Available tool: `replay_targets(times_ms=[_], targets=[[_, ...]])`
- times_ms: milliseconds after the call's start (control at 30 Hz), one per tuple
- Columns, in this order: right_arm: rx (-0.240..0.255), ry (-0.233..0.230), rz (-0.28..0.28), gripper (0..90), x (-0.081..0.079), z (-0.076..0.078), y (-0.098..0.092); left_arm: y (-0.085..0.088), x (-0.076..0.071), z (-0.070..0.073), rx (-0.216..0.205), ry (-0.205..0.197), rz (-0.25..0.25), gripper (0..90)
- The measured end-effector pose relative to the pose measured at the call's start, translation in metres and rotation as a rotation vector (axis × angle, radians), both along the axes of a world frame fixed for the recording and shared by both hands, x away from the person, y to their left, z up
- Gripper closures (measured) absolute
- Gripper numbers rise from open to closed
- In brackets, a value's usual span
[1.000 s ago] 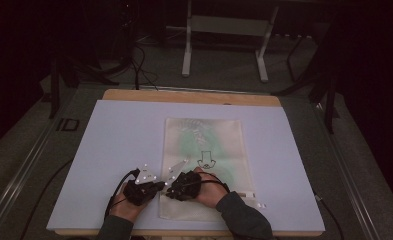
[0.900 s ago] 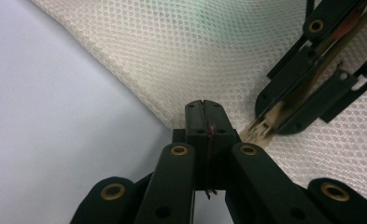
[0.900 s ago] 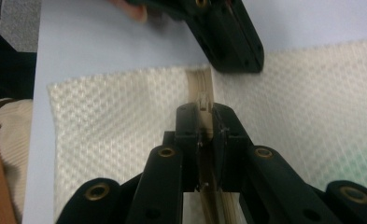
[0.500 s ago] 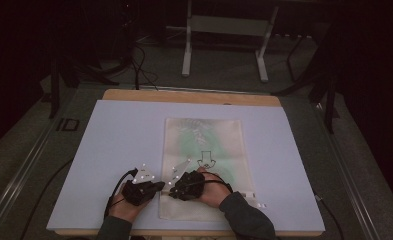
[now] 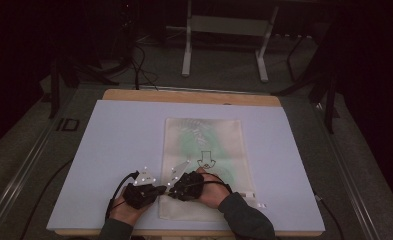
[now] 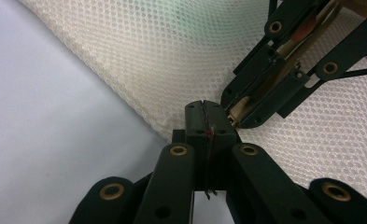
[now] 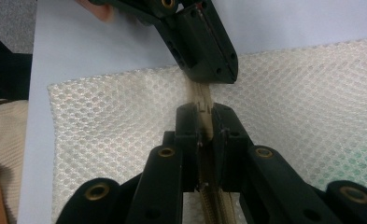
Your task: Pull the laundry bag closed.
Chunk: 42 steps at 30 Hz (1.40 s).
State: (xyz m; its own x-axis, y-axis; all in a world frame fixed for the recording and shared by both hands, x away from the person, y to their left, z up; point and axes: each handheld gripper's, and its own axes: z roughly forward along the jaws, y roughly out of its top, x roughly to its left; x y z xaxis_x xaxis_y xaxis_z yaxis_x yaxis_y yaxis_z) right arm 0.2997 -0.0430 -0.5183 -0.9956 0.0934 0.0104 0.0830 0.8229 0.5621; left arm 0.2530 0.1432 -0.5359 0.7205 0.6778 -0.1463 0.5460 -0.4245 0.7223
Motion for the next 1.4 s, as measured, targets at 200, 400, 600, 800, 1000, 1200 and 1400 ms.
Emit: replay_targets(times_ms=[200, 400, 600, 800, 1000, 1200, 1400], targets=[[-0.007, 0.0, 0.009, 82.3, 0.0, 0.001, 0.0, -0.002, -0.001, 0.0, 0.02, -0.006, 0.001, 89.3], [0.001, 0.003, 0.016, 82.3, 0.001, 0.0, -0.002, -0.004, -0.001, 0.001, 0.034, -0.01, -0.003, 89.3], [-0.015, -0.01, 0.027, 82.4, 0.0, 0.001, -0.001, -0.004, -0.001, 0.0, 0.034, -0.01, -0.006, 89.4], [-0.035, -0.018, 0.033, 82.4, -0.001, 0.003, -0.005, -0.004, 0.0, 0.0, 0.033, -0.009, -0.007, 89.4], [-0.077, -0.048, 0.053, 82.4, -0.003, 0.006, -0.005, -0.003, 0.0, 0.0, 0.032, -0.01, -0.008, 89.4], [-0.094, -0.053, 0.06, 82.4, -0.003, 0.007, -0.009, -0.003, 0.0, 0.0, 0.03, -0.009, -0.008, 89.4], [-0.116, -0.053, 0.067, 82.4, -0.003, 0.008, -0.012, -0.003, 0.0, -0.001, 0.025, -0.009, -0.006, 89.4]])
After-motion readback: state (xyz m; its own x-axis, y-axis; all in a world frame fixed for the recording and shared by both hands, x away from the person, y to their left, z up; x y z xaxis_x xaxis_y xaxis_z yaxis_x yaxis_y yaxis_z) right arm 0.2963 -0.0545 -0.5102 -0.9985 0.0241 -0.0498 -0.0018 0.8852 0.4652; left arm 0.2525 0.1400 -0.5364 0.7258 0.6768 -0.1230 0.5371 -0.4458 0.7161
